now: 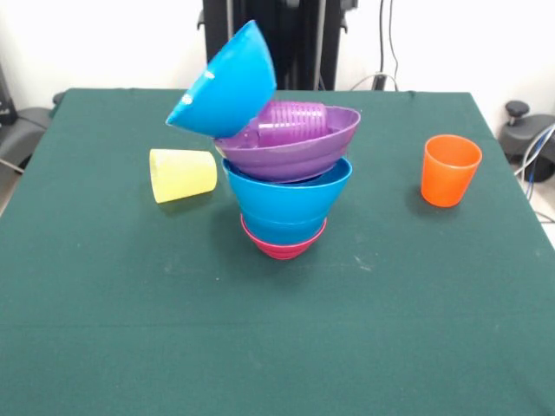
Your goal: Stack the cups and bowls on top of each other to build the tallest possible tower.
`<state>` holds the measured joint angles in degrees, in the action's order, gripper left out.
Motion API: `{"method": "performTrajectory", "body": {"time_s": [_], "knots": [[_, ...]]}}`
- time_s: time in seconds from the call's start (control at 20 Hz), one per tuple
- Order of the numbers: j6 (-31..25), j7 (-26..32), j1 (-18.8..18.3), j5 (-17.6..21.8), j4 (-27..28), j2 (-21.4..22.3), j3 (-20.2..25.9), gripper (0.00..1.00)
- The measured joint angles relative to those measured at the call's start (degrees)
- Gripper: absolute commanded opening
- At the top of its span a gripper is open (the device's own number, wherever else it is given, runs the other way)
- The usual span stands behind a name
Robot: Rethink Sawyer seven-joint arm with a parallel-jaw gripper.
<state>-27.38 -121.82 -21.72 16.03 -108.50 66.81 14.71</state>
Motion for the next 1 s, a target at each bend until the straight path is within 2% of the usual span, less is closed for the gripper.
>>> {"method": "performTrajectory", "body": {"time_s": [0.3, 1.0], "knots": [[-0.12, 0.00, 0.00, -0.24, -0.02, 2.71, -0.01, 1.00], [-0.12, 0.00, -0.22, -0.23, -0.02, 2.98, 0.00, 1.00]]}}
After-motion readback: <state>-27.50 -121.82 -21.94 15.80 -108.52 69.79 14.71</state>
